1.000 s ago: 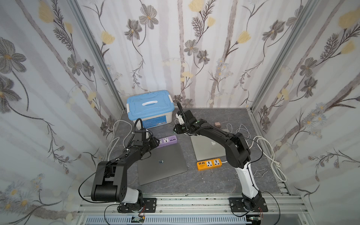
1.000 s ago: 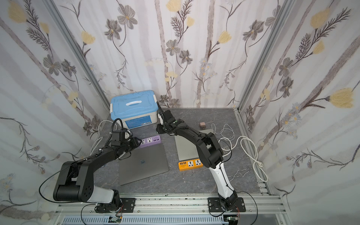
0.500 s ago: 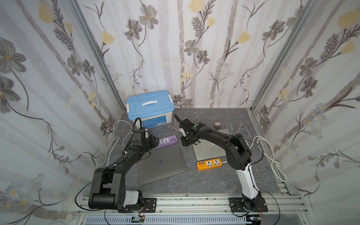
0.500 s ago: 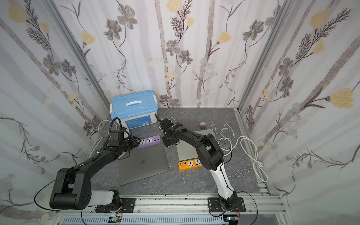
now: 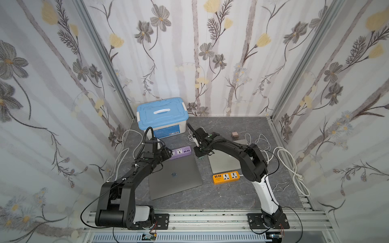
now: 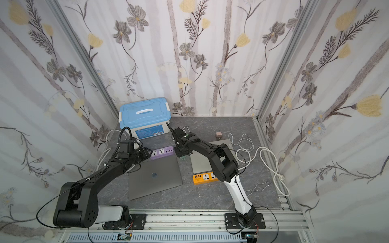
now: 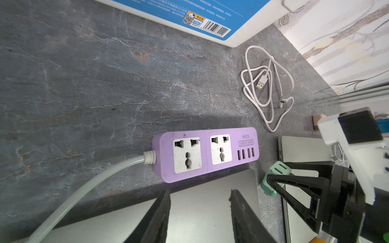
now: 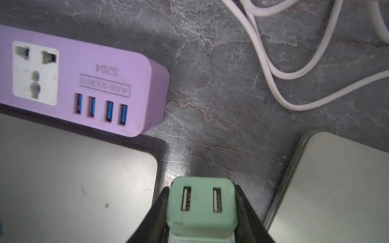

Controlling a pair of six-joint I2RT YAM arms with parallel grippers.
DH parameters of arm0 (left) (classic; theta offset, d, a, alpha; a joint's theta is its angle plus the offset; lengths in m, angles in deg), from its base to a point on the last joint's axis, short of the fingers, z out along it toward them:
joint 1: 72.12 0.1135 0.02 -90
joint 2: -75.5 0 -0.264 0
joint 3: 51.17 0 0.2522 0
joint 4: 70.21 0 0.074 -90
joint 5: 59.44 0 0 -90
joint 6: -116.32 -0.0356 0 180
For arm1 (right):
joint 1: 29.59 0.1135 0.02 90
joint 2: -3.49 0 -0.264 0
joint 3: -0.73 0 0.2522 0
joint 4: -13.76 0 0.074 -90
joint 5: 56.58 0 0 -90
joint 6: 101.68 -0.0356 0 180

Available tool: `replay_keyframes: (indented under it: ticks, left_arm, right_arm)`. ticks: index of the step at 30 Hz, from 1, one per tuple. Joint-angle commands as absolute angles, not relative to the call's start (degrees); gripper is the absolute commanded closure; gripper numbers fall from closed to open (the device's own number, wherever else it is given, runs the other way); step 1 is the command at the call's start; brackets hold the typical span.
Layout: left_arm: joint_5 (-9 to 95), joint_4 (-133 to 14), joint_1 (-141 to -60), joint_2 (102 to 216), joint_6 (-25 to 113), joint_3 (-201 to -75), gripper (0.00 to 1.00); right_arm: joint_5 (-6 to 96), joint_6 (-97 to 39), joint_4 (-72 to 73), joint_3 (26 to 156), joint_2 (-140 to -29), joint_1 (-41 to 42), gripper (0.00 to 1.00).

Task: Unplug the laptop charger
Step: Place the plug at the center of the board.

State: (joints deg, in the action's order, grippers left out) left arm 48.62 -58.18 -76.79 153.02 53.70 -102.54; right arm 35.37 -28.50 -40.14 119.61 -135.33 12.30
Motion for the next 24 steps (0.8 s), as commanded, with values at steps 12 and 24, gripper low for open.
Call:
replay_keyframes:
  ticks: [12,24]
  left_arm:
    - [48.44,-58.22,-76.87,153.13,52.51,-102.55,0.5]
    - [49.11,-58.96,-76.87,152.03,52.33,-103.08,0.5]
  right_arm:
    - [37.45,-29.26,-40.36,120.22,-136.57,11.5,0.53]
    - [36.7,-28.73,-36.04,122.39,-129.22,11.14,0.0]
